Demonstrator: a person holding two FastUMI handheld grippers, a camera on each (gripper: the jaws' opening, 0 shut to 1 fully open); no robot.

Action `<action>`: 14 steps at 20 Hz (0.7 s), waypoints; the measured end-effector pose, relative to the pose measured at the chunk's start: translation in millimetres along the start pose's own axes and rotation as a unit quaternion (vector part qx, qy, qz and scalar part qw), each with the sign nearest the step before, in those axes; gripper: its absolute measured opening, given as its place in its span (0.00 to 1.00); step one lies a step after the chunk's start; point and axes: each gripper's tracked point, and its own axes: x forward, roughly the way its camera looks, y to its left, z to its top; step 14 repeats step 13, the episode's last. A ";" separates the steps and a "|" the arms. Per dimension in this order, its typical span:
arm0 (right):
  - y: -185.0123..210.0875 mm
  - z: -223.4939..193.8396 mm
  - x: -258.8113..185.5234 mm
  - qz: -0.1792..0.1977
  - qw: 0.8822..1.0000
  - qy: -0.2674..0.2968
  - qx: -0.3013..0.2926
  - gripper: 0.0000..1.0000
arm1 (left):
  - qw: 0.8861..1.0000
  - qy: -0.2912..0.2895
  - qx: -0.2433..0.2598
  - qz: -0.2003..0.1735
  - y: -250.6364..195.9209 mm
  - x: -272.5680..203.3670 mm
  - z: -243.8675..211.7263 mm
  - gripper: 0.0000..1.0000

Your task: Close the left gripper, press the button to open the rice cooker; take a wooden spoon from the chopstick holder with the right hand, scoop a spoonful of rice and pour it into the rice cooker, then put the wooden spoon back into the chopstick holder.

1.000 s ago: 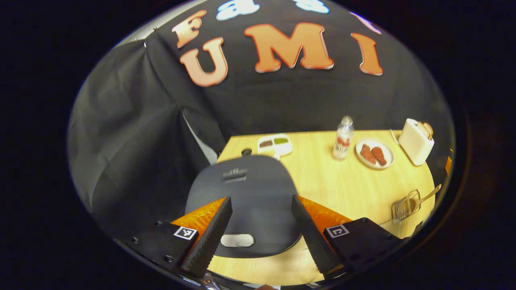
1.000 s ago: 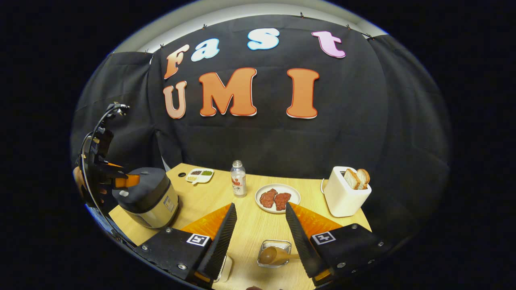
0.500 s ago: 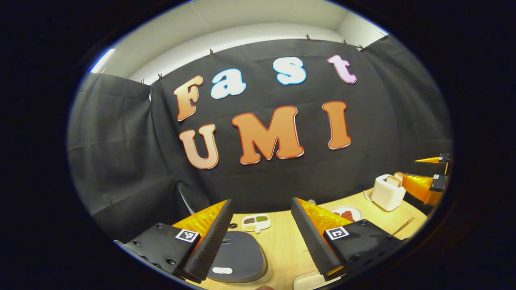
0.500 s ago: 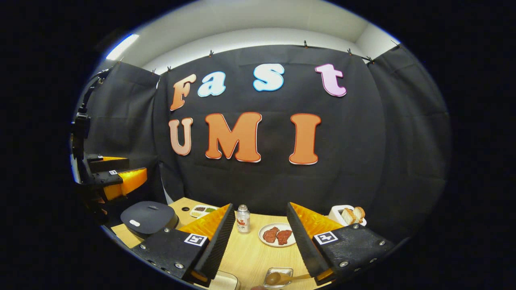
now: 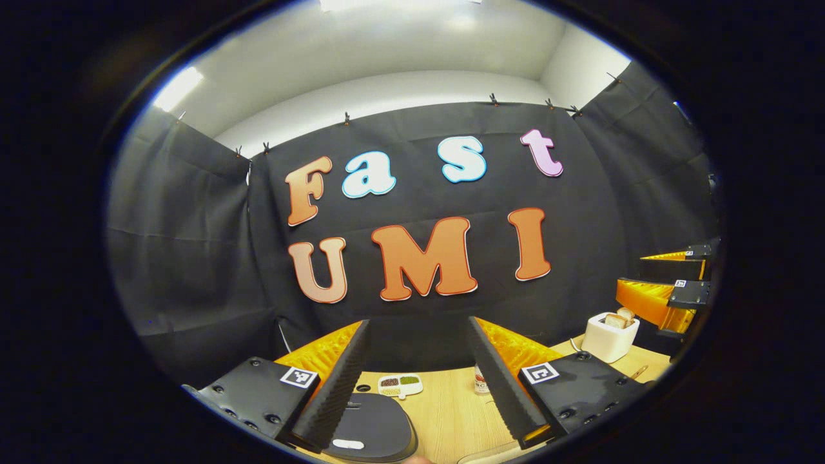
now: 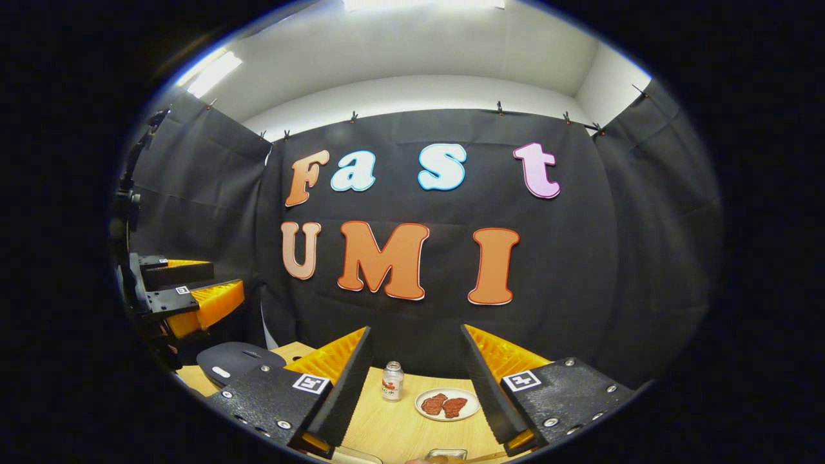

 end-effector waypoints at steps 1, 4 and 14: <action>0.0 -2.7 0.2 0.000 1.000 0.003 -0.003 0.83 | 1.000 -0.019 -0.003 0.008 2.4 0.1 7.5 0.92; 1.4 -1.9 -1.1 -0.002 1.000 0.004 -0.003 0.85 | 0.998 -0.065 0.004 0.000 0.7 -7.1 29.3 0.98; 3.1 29.0 -5.4 -0.001 0.999 -0.035 0.012 0.79 | 0.999 -0.046 -0.022 -0.012 4.7 -6.1 26.5 0.92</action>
